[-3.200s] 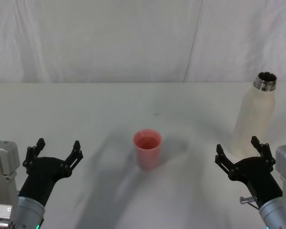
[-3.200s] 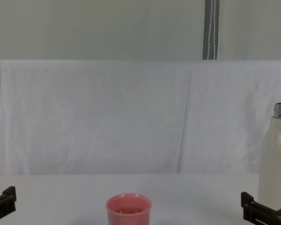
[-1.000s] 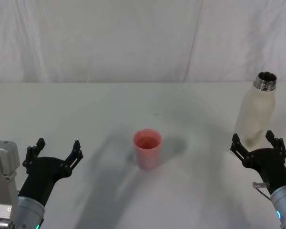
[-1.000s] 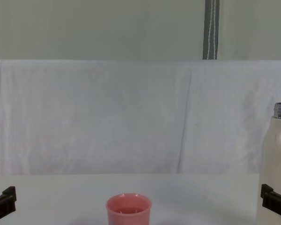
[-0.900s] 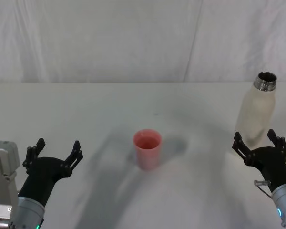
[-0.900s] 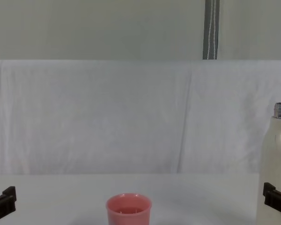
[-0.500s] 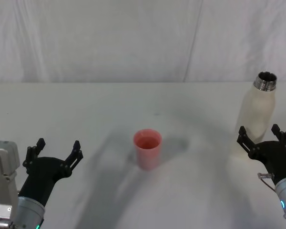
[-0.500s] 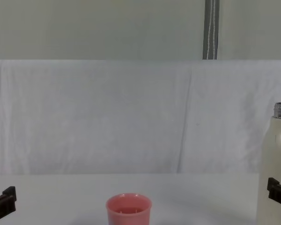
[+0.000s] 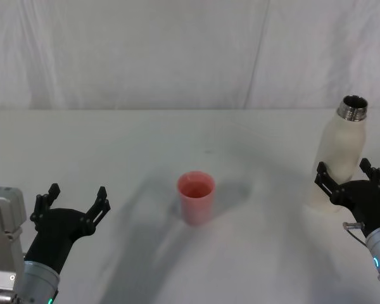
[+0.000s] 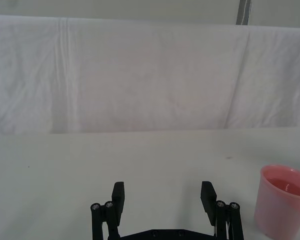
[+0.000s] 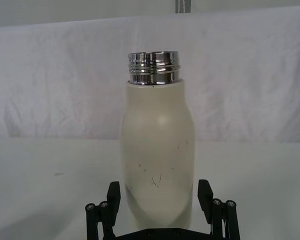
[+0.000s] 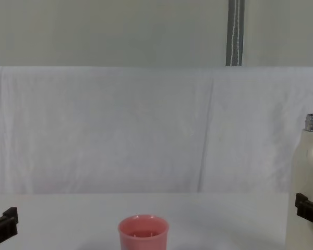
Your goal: Grasp the thermos with one hand and pour water into the cup lid.
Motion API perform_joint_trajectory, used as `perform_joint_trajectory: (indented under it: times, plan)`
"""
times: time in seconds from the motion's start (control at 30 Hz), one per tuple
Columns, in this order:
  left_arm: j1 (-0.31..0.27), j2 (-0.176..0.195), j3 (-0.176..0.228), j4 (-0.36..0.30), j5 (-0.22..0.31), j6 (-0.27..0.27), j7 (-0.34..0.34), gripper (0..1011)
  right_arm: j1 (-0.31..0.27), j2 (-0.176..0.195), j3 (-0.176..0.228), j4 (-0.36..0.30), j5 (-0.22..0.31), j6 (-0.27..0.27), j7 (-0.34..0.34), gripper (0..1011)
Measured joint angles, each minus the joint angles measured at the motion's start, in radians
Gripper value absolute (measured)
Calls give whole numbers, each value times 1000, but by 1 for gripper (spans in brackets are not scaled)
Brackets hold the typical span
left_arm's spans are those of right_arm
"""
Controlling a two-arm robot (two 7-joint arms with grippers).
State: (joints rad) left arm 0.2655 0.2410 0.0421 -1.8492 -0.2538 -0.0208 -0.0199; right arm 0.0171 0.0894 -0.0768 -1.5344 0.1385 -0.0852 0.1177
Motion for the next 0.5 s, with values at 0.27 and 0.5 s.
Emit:
perform_joint_trajectory:
  times: [0.27, 0.5]
  plan:
    - [0, 0, 0, 0, 0, 0, 0, 1001, 27, 2, -6, 25, -8, 4, 8, 1001]
    - [0, 0, 0, 0, 0, 0, 0, 1001, 48, 2, -11, 44, -14, 8, 11, 1001]
